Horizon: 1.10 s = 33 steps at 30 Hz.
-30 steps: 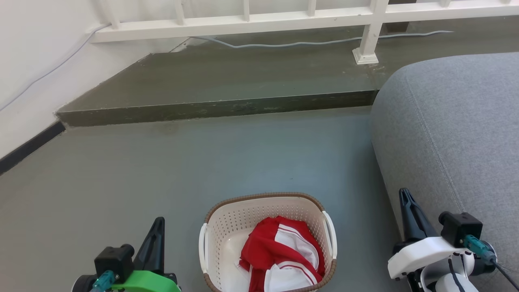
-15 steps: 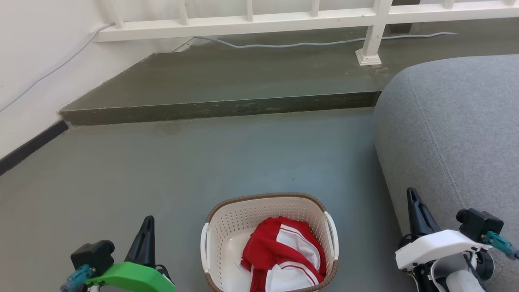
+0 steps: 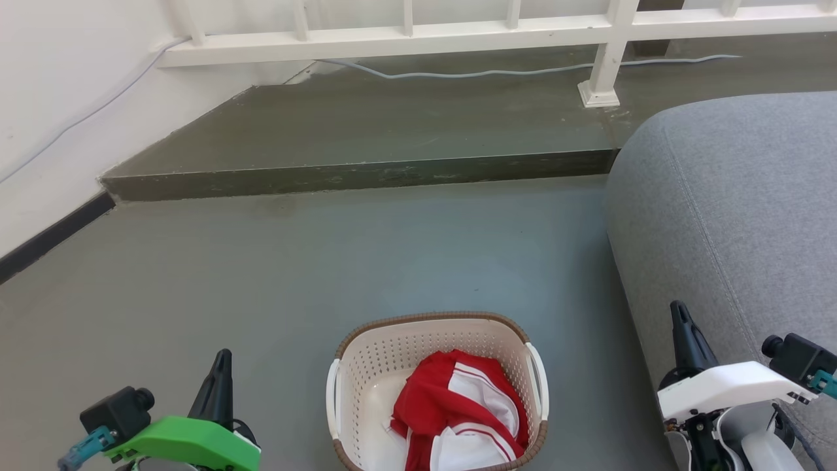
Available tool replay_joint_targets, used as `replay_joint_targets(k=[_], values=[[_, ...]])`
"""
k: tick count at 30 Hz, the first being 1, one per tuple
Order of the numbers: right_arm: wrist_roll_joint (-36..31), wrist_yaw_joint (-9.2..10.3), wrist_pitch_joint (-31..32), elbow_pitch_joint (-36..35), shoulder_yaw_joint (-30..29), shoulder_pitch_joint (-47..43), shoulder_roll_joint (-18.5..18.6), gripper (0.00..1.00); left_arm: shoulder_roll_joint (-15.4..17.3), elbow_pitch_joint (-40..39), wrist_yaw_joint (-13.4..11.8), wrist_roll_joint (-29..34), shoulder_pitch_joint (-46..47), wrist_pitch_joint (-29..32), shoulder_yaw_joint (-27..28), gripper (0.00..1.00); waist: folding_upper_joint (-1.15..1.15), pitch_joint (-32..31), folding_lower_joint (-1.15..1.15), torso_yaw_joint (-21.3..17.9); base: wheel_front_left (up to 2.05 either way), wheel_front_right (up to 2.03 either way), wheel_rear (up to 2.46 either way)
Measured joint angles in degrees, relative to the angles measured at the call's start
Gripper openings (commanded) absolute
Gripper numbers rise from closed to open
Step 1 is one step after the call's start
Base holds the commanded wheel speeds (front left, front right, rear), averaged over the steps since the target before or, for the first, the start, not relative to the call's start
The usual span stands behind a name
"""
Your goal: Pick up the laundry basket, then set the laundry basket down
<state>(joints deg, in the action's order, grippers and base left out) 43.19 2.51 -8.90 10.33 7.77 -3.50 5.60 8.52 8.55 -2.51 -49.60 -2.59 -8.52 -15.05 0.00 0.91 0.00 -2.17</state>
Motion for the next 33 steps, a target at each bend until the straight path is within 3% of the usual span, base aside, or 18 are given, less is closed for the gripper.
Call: replay_joint_targets(k=[33], values=[[25.92, -4.05, 5.92, 1.85, -5.49, 3.09, -0.02, 0.0, -1.35, 2.53, 4.01, -22.86, 1.55, 5.5, 7.28, 0.0, 0.0, -0.35, 0.0, 1.09, 0.0, 0.0, 0.0]])
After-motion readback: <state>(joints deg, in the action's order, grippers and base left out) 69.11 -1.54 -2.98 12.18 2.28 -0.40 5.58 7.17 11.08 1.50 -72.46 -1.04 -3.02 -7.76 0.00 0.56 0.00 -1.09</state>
